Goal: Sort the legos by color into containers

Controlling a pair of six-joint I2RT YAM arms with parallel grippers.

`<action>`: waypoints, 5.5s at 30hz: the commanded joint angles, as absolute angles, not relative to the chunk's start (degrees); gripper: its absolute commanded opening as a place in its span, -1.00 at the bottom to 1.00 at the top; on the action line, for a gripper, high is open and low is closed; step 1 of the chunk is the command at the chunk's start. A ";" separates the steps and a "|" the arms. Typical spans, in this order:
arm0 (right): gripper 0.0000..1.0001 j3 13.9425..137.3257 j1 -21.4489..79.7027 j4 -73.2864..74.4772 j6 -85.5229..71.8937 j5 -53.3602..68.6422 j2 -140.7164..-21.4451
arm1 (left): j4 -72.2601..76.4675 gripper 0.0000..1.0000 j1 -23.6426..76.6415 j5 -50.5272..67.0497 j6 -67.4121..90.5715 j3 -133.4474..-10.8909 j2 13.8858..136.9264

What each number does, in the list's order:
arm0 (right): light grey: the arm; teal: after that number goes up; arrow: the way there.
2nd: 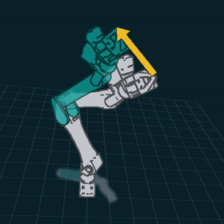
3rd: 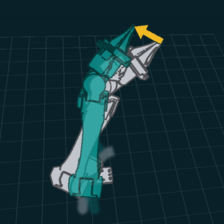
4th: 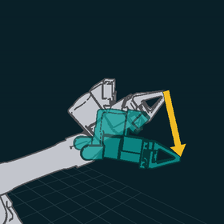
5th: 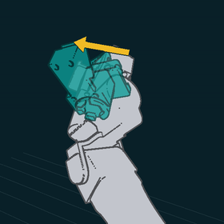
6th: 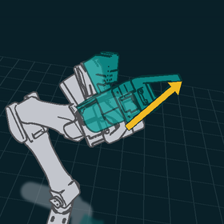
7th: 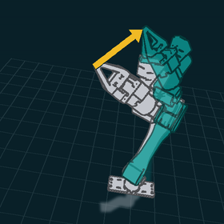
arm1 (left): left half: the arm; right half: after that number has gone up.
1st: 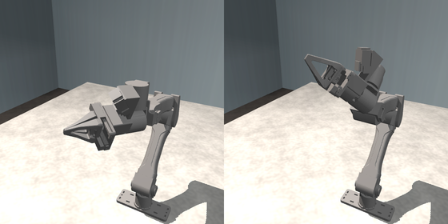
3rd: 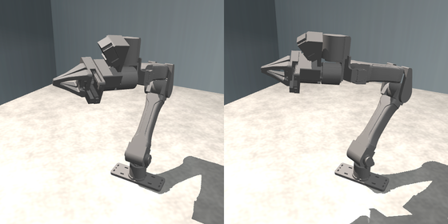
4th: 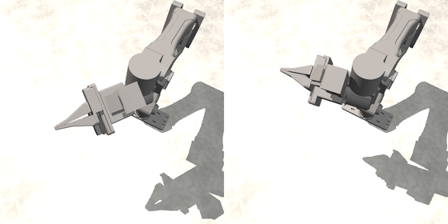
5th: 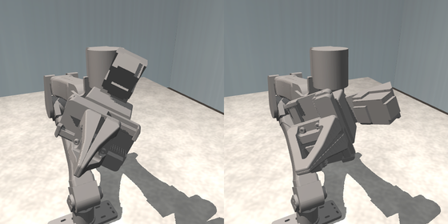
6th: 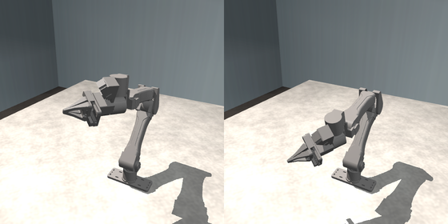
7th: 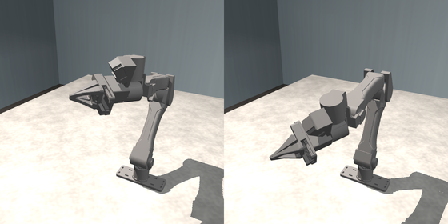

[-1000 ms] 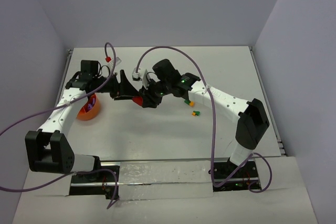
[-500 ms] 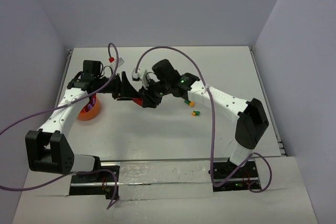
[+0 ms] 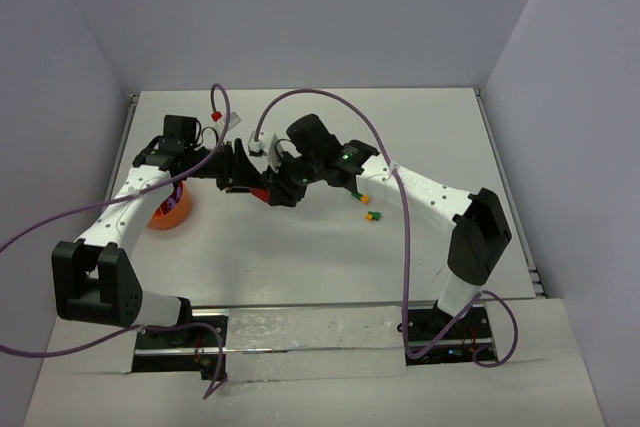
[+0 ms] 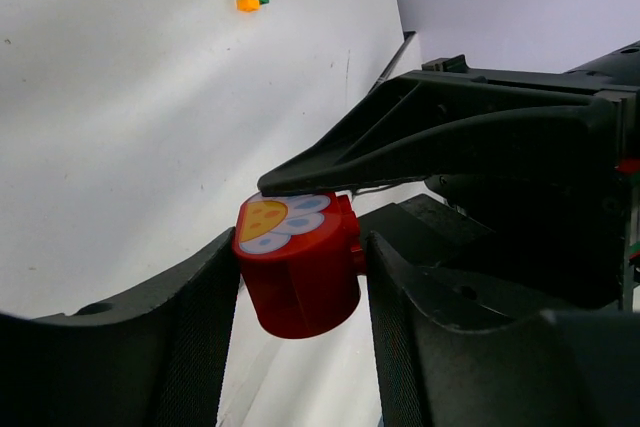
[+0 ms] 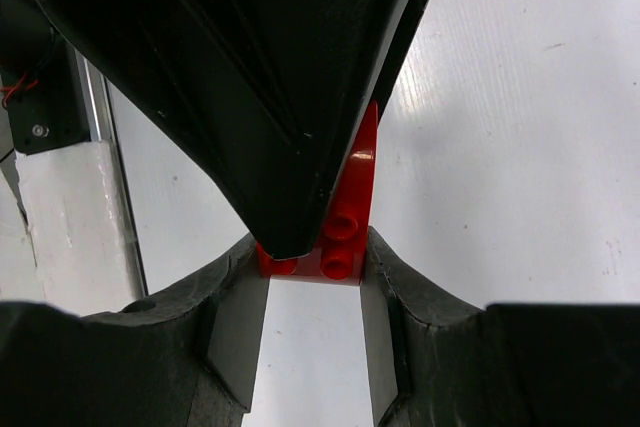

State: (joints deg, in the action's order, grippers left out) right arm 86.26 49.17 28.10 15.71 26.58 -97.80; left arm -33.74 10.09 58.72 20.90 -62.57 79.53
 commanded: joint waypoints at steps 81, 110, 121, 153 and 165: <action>1.00 82.97 42.65 27.16 10.97 33.05 -97.65 | -64.02 -1.00 -16.02 10.22 -10.39 -100.20 106.85; 1.00 82.95 42.10 28.02 11.53 34.07 -97.63 | -60.82 -0.98 -16.35 9.41 -10.25 -98.14 104.15; 1.00 82.71 42.15 28.12 11.78 34.16 -97.56 | -60.68 -1.00 -16.68 8.37 -10.28 -98.63 102.77; 1.00 83.14 42.10 28.56 12.13 34.37 -98.26 | -58.18 -0.80 -16.96 16.08 -10.02 -91.76 102.57; 1.00 82.79 42.10 28.41 12.39 34.19 -98.26 | -58.30 -0.81 -16.96 15.98 -10.28 -91.81 102.22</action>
State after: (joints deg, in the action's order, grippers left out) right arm 82.85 42.48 28.71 11.64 33.69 -97.78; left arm -58.18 -16.82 15.09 -10.26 -92.27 103.37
